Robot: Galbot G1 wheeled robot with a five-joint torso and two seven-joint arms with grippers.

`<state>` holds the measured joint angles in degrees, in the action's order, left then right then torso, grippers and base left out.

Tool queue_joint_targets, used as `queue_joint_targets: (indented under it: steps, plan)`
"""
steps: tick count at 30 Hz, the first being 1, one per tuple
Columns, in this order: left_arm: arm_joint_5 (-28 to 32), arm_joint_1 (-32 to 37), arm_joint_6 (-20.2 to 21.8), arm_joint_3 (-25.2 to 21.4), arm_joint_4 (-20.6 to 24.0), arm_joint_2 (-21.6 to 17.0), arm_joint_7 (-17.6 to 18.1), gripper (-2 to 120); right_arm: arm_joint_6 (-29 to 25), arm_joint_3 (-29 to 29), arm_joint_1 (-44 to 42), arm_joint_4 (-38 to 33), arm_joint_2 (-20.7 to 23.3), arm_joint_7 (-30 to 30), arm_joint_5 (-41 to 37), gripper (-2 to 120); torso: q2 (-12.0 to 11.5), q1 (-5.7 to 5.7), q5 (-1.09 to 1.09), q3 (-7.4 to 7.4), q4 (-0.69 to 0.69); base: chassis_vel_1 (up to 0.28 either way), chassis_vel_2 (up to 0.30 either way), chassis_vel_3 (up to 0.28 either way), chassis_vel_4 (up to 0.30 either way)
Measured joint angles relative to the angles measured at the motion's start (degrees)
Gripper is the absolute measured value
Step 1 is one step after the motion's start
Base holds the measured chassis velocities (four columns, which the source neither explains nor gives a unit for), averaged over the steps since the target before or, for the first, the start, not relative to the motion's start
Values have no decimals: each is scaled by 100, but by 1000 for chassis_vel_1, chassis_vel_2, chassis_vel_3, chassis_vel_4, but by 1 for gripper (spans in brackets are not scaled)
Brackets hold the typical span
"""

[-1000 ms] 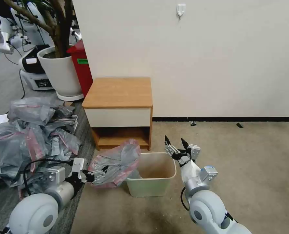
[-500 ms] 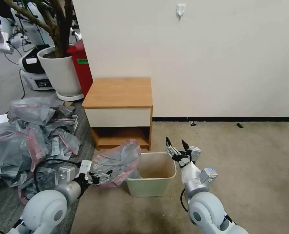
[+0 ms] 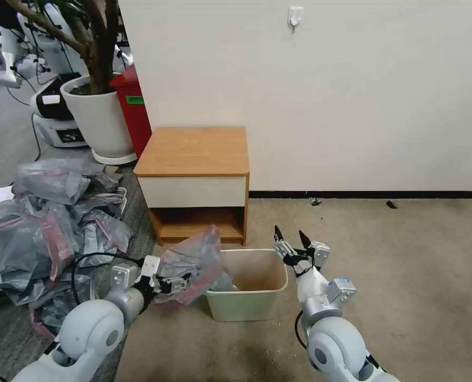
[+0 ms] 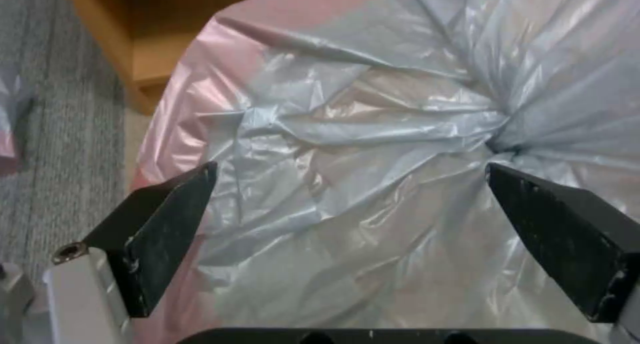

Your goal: Pick up the garbage bag from the table and place it over the trash can.

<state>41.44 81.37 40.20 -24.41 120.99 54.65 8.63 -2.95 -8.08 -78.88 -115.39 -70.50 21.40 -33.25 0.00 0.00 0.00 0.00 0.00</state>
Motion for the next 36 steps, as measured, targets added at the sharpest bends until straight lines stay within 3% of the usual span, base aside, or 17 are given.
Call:
queue_joint_targets:
  steps: [20,25,36]
  plan:
    - [79,-300,40,414,-188,-52,33,100,-32,-107,-16,101,-64,-1,35,76,0,0,0,0,0,0,0,0,0]
    - [280,-432,71,564,-251,-83,204,84,-44,-109,-2,151,-63,-2,44,73,0,0,0,0,0,0,0,0,0]
    - [565,-718,171,898,-353,-49,464,82,-80,-169,16,218,-62,-2,49,70,0,-1,0,0,0,0,0,0,0]
